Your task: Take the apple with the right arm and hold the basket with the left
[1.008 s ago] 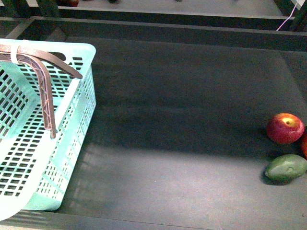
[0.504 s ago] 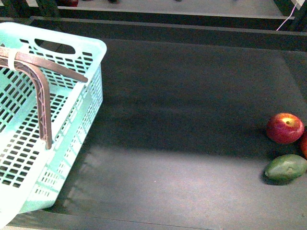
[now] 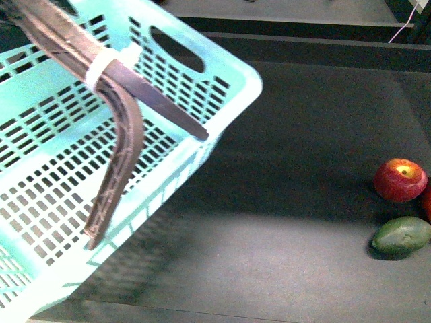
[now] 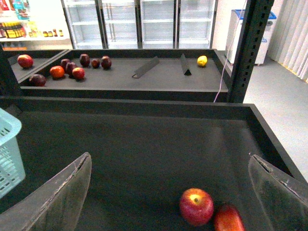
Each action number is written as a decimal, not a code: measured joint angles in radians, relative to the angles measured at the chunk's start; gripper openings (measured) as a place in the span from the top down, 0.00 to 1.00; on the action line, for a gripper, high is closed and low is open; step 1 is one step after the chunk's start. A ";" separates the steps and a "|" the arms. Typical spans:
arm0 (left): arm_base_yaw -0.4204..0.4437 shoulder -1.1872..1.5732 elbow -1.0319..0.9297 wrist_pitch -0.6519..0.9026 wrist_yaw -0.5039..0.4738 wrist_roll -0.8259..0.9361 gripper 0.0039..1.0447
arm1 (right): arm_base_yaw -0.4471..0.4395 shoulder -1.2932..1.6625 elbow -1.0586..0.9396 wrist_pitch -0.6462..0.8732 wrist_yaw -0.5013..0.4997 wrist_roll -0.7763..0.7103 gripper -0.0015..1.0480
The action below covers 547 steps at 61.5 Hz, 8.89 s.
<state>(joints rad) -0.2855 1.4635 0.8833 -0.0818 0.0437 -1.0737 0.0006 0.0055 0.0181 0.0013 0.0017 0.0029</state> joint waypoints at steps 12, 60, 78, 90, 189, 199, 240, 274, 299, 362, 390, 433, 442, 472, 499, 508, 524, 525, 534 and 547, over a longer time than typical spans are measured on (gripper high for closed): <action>-0.170 0.004 0.077 -0.035 -0.008 -0.014 0.84 | 0.000 0.000 0.000 0.000 0.000 0.000 0.08; -0.373 0.079 0.205 -0.056 -0.037 0.008 0.84 | 0.000 0.000 0.000 0.000 0.000 0.000 0.08; -0.373 0.079 0.205 -0.056 -0.037 0.008 0.84 | 0.000 0.000 0.000 0.000 0.000 0.000 0.08; -0.373 0.079 0.207 -0.056 -0.038 0.009 0.84 | 0.056 0.288 0.149 -0.368 0.365 0.158 0.08; -0.374 0.080 0.208 -0.056 -0.040 0.013 0.85 | -0.154 2.457 1.160 0.339 0.093 -0.267 0.08; -0.374 0.080 0.208 -0.056 -0.038 0.013 0.85 | -0.156 2.501 1.199 0.325 0.090 -0.256 0.08; -0.374 0.080 0.208 -0.056 -0.038 0.013 0.85 | -0.188 2.329 0.978 0.435 0.013 -0.258 0.24; -0.374 0.080 0.208 -0.056 -0.038 0.013 0.85 | -0.160 1.395 0.652 0.268 -0.158 -0.189 0.24; -0.374 0.080 0.208 -0.056 -0.039 0.013 0.85 | 0.177 1.167 0.666 0.208 -0.074 -0.057 0.24; -0.375 0.088 0.208 -0.056 -0.026 0.010 0.85 | 0.276 0.970 0.555 0.180 0.340 0.026 0.09; -0.375 0.088 0.208 -0.055 -0.036 0.007 0.85 | 0.134 0.758 0.196 0.535 0.127 0.004 0.83; -0.375 0.088 0.208 -0.055 -0.036 0.011 0.85 | 0.003 0.431 0.026 0.383 0.000 0.000 0.98; -0.375 0.088 0.208 -0.055 -0.041 0.011 0.85 | 0.003 0.384 0.000 0.377 0.000 0.001 0.98; -0.375 0.088 0.208 -0.055 -0.040 0.011 0.85 | 0.003 0.216 0.000 0.222 0.000 0.001 0.98; -0.375 0.087 0.208 -0.055 -0.040 0.012 0.85 | 0.003 0.004 0.000 0.002 0.000 0.001 0.98; -0.375 0.088 0.208 -0.055 -0.037 0.010 0.85 | 0.003 0.002 0.000 0.000 0.001 0.000 0.86; -0.375 0.088 0.208 -0.055 -0.037 0.012 0.85 | 0.003 0.001 0.000 0.000 0.000 0.000 0.42; -0.375 0.088 0.208 -0.055 -0.037 0.012 0.85 | 0.003 0.001 0.000 0.000 0.000 0.000 0.39; -0.375 0.088 0.208 -0.055 -0.037 0.012 0.85 | 0.003 0.001 0.000 0.000 0.000 0.000 0.17; -0.340 0.087 0.116 0.247 -0.037 -0.064 0.85 | 0.003 0.001 0.000 0.000 0.000 0.000 0.08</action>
<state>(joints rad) -0.6250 1.5501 0.9993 0.1654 0.0063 -1.1378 0.0032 0.0063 0.0181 0.0013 0.0021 0.0032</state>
